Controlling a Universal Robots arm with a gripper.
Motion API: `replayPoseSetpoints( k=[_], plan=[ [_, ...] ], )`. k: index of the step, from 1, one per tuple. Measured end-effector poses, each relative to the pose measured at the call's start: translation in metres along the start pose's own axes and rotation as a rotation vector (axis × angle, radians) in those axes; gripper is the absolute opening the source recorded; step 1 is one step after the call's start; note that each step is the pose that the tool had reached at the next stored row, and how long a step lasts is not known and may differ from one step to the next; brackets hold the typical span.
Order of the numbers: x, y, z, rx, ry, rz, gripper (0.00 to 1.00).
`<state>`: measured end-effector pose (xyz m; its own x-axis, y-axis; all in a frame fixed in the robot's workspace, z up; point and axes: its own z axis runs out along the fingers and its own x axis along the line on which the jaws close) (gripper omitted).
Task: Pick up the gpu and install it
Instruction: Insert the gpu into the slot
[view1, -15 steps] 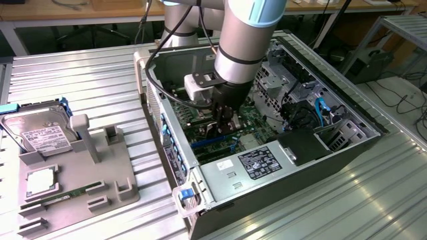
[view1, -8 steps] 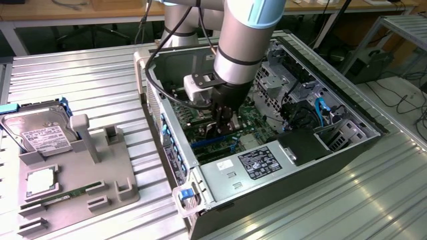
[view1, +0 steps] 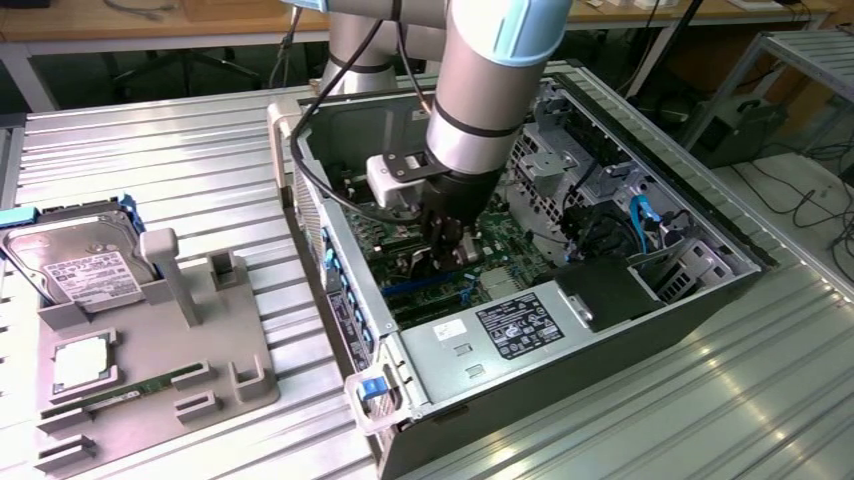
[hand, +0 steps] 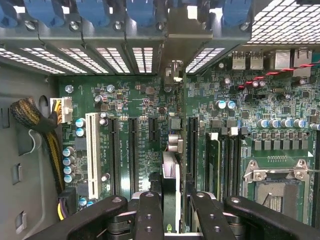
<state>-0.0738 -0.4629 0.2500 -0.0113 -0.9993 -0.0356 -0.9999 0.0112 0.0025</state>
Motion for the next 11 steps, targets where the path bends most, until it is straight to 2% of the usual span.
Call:
replayPoseSetpoints(
  k=[2, 11],
  plan=[
    [0.0001, 0.0003, 0.0013, -0.0020, -0.0009, 0.000, 0.27],
    [-0.0001, 0.0003, -0.0015, -0.0020, -0.0025, 0.000, 0.27]
  ],
)
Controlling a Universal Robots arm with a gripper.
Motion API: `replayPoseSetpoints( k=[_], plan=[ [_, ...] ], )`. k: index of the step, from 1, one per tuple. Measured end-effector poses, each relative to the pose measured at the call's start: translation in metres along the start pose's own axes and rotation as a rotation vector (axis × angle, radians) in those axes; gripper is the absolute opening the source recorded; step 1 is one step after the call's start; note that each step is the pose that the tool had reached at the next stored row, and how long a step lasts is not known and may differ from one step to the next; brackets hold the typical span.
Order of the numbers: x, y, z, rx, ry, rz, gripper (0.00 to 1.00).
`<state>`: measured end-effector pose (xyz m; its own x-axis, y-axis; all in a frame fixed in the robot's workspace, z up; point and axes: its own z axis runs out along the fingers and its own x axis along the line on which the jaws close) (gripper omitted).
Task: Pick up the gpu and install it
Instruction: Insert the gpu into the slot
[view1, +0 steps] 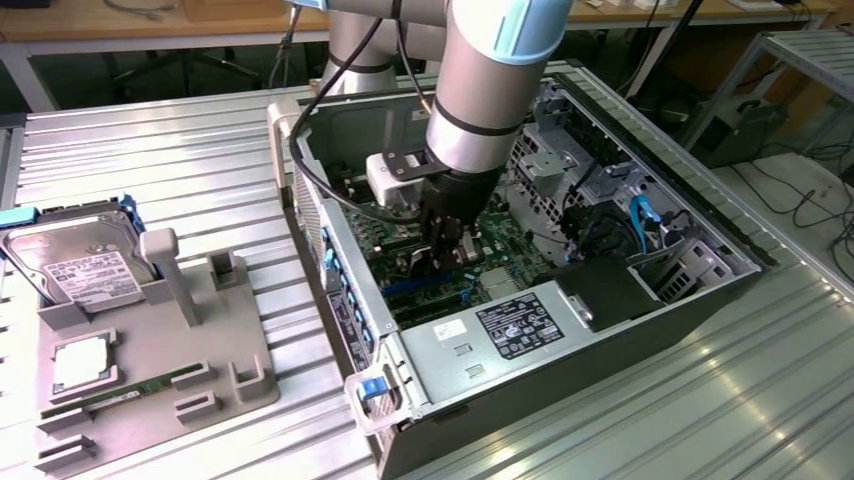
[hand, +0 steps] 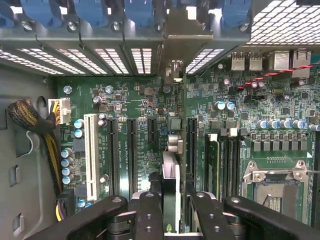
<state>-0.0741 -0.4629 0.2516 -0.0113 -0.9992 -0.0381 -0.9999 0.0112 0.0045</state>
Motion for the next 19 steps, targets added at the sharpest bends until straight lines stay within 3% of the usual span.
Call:
replayPoseSetpoints(
  k=[11, 19],
  plan=[
    [0.0001, 0.0016, 0.0005, 0.0000, 0.0001, 0.000, 0.27],
    [0.0003, 0.0017, 0.0066, -0.0019, -0.0010, 0.000, 0.27]
  ],
)
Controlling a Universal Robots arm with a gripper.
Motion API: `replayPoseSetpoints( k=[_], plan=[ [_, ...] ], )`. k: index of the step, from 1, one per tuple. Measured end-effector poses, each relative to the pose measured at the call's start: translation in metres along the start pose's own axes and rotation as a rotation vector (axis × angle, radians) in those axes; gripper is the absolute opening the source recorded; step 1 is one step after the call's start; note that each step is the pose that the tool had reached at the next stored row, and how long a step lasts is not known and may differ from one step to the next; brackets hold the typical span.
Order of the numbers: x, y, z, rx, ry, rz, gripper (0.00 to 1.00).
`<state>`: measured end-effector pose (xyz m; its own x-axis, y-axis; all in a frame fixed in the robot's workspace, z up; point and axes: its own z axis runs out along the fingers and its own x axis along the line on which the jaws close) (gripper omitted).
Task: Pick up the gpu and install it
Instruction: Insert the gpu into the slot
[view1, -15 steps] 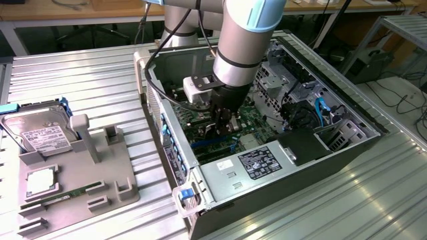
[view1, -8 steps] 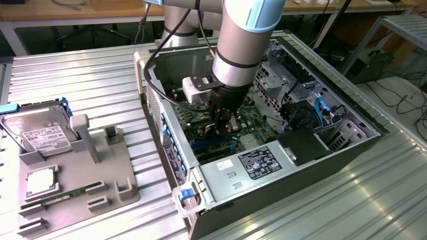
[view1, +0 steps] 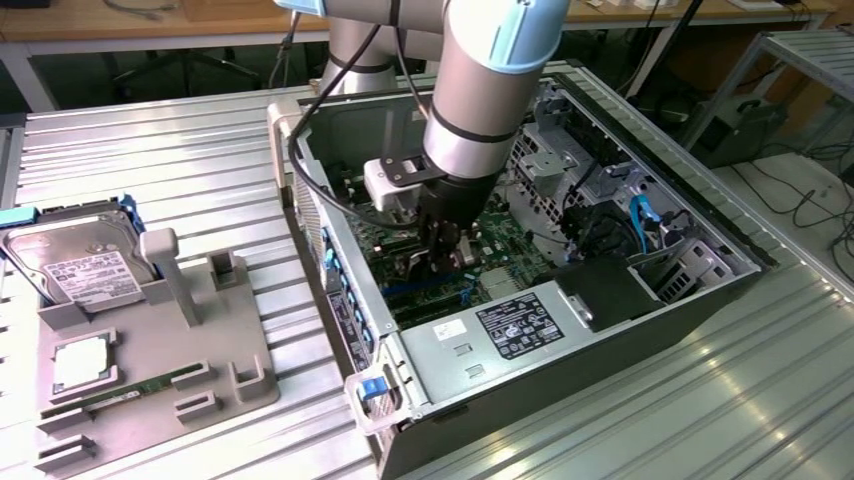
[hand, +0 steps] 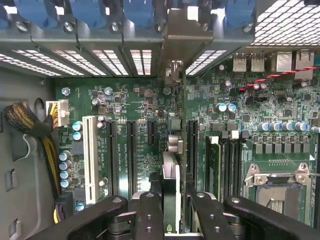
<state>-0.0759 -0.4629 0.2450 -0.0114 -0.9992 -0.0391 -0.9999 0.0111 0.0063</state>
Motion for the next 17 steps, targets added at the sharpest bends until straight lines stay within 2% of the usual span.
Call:
replayPoseSetpoints(
  k=[9, 13, 17],
  plan=[
    [0.000, 0.0000, 0.0029, -0.0009, -0.0015, 0.000, 0.27],
    [0.001, 0.0000, 0.0093, -0.0018, 0.0004, 0.000, 0.27],
    [0.001, 0.0001, 0.0125, -0.0013, -0.0009, 0.000, 0.27]
  ],
)
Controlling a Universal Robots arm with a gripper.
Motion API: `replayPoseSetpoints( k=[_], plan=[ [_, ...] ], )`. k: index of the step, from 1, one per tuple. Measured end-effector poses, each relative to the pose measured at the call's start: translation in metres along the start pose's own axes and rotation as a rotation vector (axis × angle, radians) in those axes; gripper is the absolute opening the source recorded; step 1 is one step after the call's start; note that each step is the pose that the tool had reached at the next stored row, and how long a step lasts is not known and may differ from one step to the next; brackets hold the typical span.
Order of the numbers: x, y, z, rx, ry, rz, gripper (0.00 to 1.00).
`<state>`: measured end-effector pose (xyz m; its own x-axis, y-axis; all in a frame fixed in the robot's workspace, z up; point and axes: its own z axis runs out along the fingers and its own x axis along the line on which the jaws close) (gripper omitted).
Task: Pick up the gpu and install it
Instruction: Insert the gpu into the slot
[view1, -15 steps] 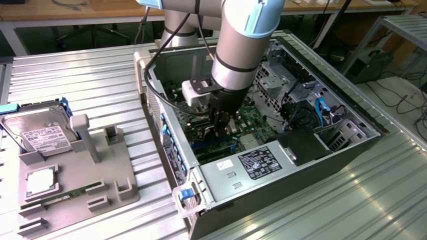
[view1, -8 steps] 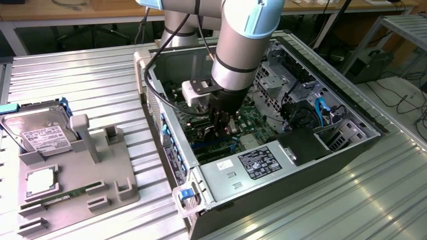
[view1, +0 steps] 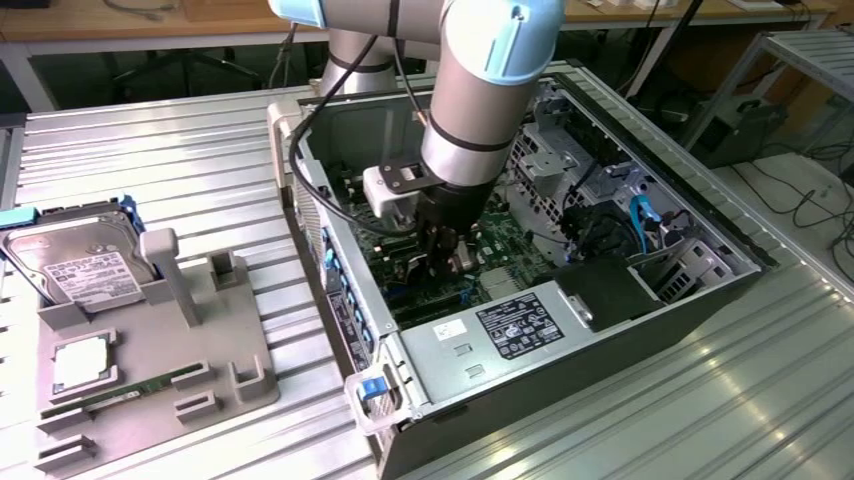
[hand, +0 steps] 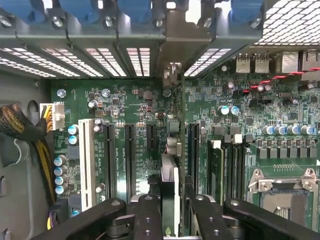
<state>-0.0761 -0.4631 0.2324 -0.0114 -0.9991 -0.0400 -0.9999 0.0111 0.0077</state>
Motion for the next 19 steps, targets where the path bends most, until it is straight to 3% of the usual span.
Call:
replayPoseSetpoints(
  k=[7, 8, 9, 19],
  plan=[
    [-0.001, -0.0002, -0.0028, 0.0024, -0.0026, 0.000, 0.28],
    [-0.001, -0.0001, -0.0069, 0.0023, -0.0012, 0.000, 0.28],
    [-0.002, -0.0001, -0.0128, 0.0024, -0.0003, 0.000, 0.35],
    [-0.005, 0.0004, -0.0615, 0.0043, 0.0009, 0.000, 0.35]
  ],
)
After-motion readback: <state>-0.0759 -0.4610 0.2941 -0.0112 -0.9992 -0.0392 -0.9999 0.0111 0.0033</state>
